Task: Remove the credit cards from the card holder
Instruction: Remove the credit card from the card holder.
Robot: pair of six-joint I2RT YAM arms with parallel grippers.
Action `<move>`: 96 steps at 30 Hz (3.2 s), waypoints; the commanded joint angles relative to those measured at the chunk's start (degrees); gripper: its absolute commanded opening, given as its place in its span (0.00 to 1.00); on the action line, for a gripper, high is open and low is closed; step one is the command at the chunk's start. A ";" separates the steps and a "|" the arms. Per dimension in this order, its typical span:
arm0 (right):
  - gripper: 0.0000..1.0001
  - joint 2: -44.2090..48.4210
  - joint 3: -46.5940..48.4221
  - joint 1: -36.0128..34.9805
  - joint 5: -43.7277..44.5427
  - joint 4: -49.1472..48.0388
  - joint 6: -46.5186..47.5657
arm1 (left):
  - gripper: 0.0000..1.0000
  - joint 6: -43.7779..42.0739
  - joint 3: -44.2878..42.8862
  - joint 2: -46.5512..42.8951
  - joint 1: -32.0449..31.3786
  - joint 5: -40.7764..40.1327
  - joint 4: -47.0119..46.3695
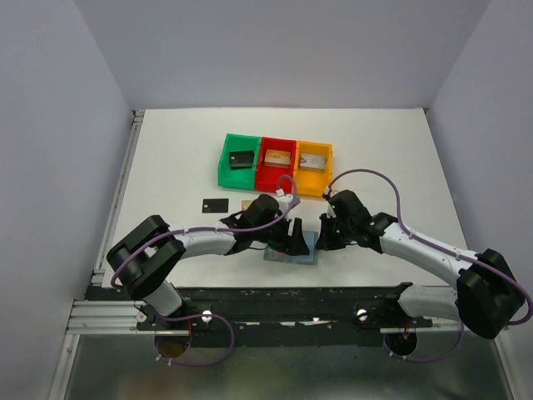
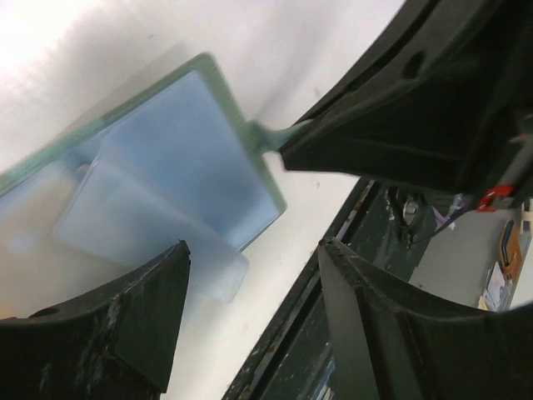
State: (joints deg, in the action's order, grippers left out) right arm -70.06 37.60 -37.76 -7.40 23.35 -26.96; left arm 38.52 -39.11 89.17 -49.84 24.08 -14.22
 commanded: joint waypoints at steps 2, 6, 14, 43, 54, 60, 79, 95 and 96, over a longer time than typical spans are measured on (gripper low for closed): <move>0.01 0.54 -1.31 0.32 0.37 -0.85 0.07 | 0.73 -2.75 -5.79 4.61 -2.36 4.57 -1.25; 0.00 0.63 -1.57 0.32 1.07 -0.59 0.24 | 0.72 -3.45 -7.47 5.76 -3.24 4.40 -0.28; 0.01 0.37 -1.75 0.32 1.16 -0.68 0.68 | 0.75 -2.76 3.32 -9.34 -2.63 -10.08 1.12; 0.00 -0.95 -0.78 0.32 0.46 -0.94 0.51 | 0.86 1.73 10.90 -12.44 0.01 -15.73 4.64; 0.01 -1.57 -1.04 0.32 -0.33 -1.64 0.51 | 0.82 0.77 10.64 -10.68 -0.17 -11.78 0.95; 0.01 -1.31 -1.22 0.32 -0.16 -1.65 0.50 | 0.79 -0.38 10.46 -10.77 -1.04 -10.45 -0.90; 0.01 -0.87 -1.57 0.32 0.01 -1.47 0.24 | 0.76 -3.81 5.45 -7.43 -3.77 -7.90 -0.02; 0.13 0.36 0.01 0.40 7.13 5.20 1.03 | 0.78 0.58 11.60 -17.09 -3.16 -22.57 7.44; 0.19 0.97 0.45 0.32 9.48 6.08 0.95 | 0.78 0.85 11.86 -17.53 -2.98 -23.19 8.15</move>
State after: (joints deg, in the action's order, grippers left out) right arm -71.11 36.51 -37.76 -3.92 24.82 -26.83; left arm 37.47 -29.26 74.48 -53.25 7.66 -10.28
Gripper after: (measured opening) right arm 0.116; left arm 0.781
